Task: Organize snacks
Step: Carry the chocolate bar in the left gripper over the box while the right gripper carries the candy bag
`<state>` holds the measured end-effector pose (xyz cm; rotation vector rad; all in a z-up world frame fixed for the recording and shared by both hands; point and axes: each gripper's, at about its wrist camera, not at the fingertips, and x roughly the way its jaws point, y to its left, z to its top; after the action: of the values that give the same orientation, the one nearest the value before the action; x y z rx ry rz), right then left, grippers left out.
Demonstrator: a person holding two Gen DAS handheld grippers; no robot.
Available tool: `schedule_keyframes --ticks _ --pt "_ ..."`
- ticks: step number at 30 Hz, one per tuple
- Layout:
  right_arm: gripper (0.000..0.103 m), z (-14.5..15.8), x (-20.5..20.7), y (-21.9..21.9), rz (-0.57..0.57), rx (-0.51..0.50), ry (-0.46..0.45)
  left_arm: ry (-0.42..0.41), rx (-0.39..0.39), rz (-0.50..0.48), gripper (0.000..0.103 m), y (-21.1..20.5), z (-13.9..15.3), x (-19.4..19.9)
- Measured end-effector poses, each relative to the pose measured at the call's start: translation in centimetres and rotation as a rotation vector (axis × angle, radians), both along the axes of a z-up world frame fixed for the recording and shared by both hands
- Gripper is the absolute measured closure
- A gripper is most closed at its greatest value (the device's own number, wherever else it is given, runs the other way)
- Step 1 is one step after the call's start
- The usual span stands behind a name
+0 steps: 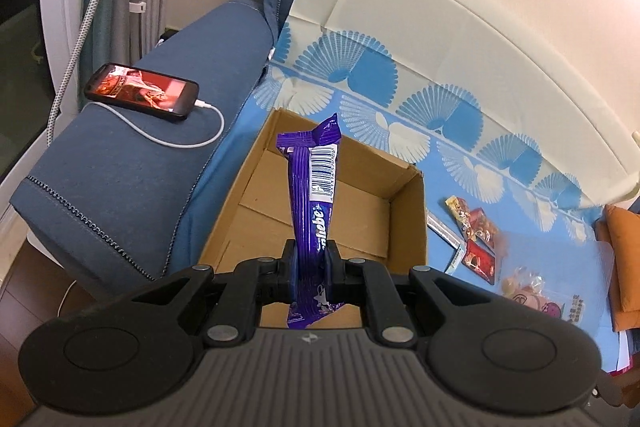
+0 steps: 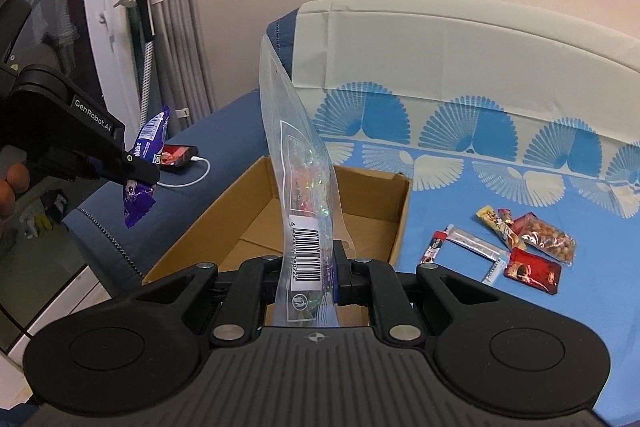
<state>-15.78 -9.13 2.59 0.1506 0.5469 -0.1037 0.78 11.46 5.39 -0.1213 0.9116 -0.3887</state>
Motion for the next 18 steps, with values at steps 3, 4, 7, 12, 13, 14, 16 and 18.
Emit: schedule_keyframes --ticks 3,4,7,12,13,14,16,18 --pt "0.089 0.05 0.06 0.39 0.004 -0.009 0.001 0.004 -0.003 0.002 0.090 0.37 -0.09 -0.12" --pt "0.089 0.06 0.04 0.52 0.004 -0.011 0.003 0.005 -0.005 0.002 0.090 0.51 -0.14 -0.15" --pt "0.089 0.05 0.03 0.70 0.006 -0.015 0.006 0.007 -0.014 0.000 0.090 0.75 -0.17 -0.25" --pt "0.089 -0.04 0.15 0.63 0.014 -0.019 0.010 0.007 -0.035 -0.007 0.090 1.04 0.05 -0.11" --pt "0.089 -0.04 0.19 0.61 0.015 -0.019 0.011 0.006 -0.035 -0.007 0.090 1.08 0.06 -0.12" --pt "0.089 -0.08 0.22 0.54 0.016 -0.019 0.011 0.004 -0.033 -0.007 0.090 1.05 0.05 -0.09" --pt "0.089 -0.14 0.27 0.44 0.017 -0.018 0.013 0.005 -0.028 -0.008 0.090 1.00 -0.06 0.00" --pt "0.089 -0.27 0.36 0.38 0.018 -0.017 0.015 0.009 -0.022 -0.010 0.090 0.80 -0.19 0.10"
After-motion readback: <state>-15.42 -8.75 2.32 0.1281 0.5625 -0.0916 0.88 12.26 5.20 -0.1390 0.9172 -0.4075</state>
